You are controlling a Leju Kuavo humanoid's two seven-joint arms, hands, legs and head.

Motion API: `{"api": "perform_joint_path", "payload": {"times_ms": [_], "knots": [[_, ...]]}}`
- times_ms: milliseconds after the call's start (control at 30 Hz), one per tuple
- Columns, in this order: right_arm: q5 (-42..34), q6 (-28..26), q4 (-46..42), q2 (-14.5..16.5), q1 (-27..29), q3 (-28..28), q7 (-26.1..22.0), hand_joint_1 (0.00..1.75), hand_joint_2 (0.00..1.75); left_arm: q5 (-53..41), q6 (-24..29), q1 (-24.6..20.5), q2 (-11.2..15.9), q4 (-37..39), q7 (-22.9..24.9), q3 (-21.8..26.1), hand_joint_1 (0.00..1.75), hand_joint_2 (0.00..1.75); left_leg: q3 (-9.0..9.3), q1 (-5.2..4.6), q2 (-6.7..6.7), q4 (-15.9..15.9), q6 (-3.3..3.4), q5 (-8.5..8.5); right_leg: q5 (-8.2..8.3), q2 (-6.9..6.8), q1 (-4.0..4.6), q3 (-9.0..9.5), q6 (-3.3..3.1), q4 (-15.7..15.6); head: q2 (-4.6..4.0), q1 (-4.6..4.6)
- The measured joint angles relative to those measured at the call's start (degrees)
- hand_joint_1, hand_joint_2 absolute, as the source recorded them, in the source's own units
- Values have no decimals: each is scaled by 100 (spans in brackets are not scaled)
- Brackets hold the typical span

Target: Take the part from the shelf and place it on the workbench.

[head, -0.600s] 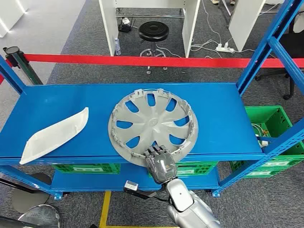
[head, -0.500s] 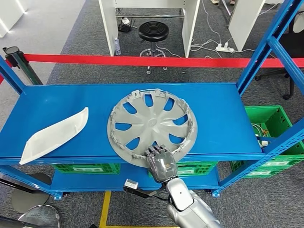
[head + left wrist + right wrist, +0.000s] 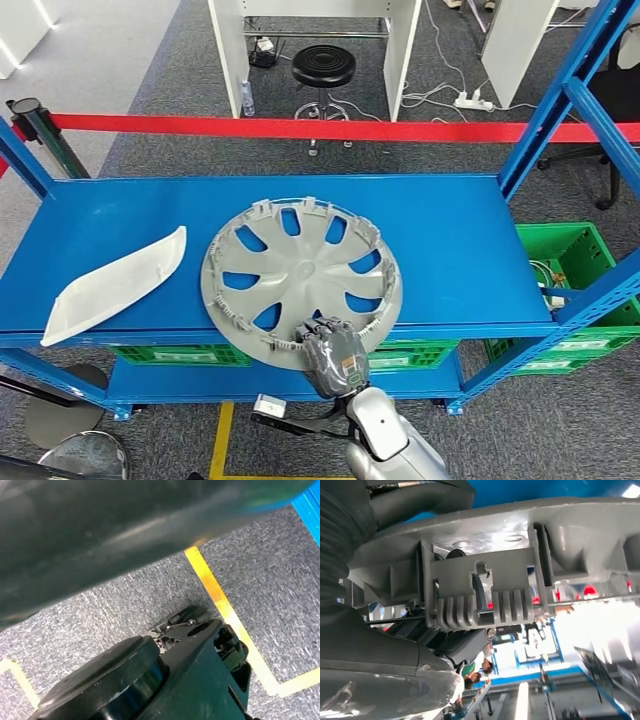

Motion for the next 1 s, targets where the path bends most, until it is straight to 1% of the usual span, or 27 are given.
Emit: {"api": "perform_joint_path", "payload": {"times_ms": [200, 333, 400, 633, 700, 733, 833, 867, 900, 1000], "knots": [[-138, -1, -1225, 62, 468, -114, -626, 175, 175, -63, 27, 17, -23, 0, -36, 153, 0, 0, -2, 0, -1, 0, 0, 0, -2, -2, -1, -2, 0, 0, 0, -1], [-323, -1, -1951, 118, 706, -339, -1170, 175, 175, -95, 57, 25, -45, 0, -44, 257, 0, 0, -2, -1, -1, 0, 0, 0, -2, -2, -1, -1, 1, 0, 0, 1], [-377, 1, -2207, 149, 791, -444, -1358, 175, 175, -104, 66, 27, -55, 0, -48, 295, 0, 0, -2, -1, -1, 0, 0, 0, -1, -2, -1, -1, 1, 0, 0, 2], [-412, 2, -2357, 173, 840, -515, -1461, 175, 175, -110, 69, 27, -60, 0, -52, 304, 0, 0, -2, -1, -1, 0, 0, 0, -1, -3, -1, -1, 1, -1, 0, 2], [-454, 2, -2447, 205, 878, -576, -1572, 175, 175, -113, 76, 30, -62, 0, -55, 314, 0, 0, -2, -1, -2, 0, 0, 0, -1, -3, -1, -1, 1, -1, 0, 2], [-519, 2, -2544, 246, 924, -660, -1749, 175, 175, -116, 83, 32, -64, 0, -57, 328, 0, 0, -2, -1, -1, 0, 0, 0, -1, -3, -1, -1, 1, -1, 0, 2], [-1217, 3, -3141, 482, 1207, -1182, -2798, 175, 175, -158, 122, 39, -93, 0, -100, 444, 0, 0, -3, -1, -2, 0, 0, 0, -1, -3, -1, -2, 1, -1, 0, 2], [-1475, 4, -3320, 533, 1300, -1319, -3046, 175, 175, -175, 133, 40, -104, 0, -125, 477, 0, 0, -3, -1, -2, 0, 0, -1, -2, -3, -1, -2, 1, -1, 0, 2], [-1645, 4, -3430, 543, 1367, -1382, -3139, 175, 175, -186, 139, 41, -110, 0, -148, 492, 0, 0, -3, -1, -2, 0, 0, -1, -2, -3, -1, -2, 1, -1, 0, 2], [-1840, 5, -3656, 552, 1476, -1464, -3257, 175, 175, -195, 131, 43, -120, 0, -201, 544, 0, 0, -3, -1, -2, 0, 0, -1, -2, -4, -1, -2, 1, -1, 0, 3]]}}
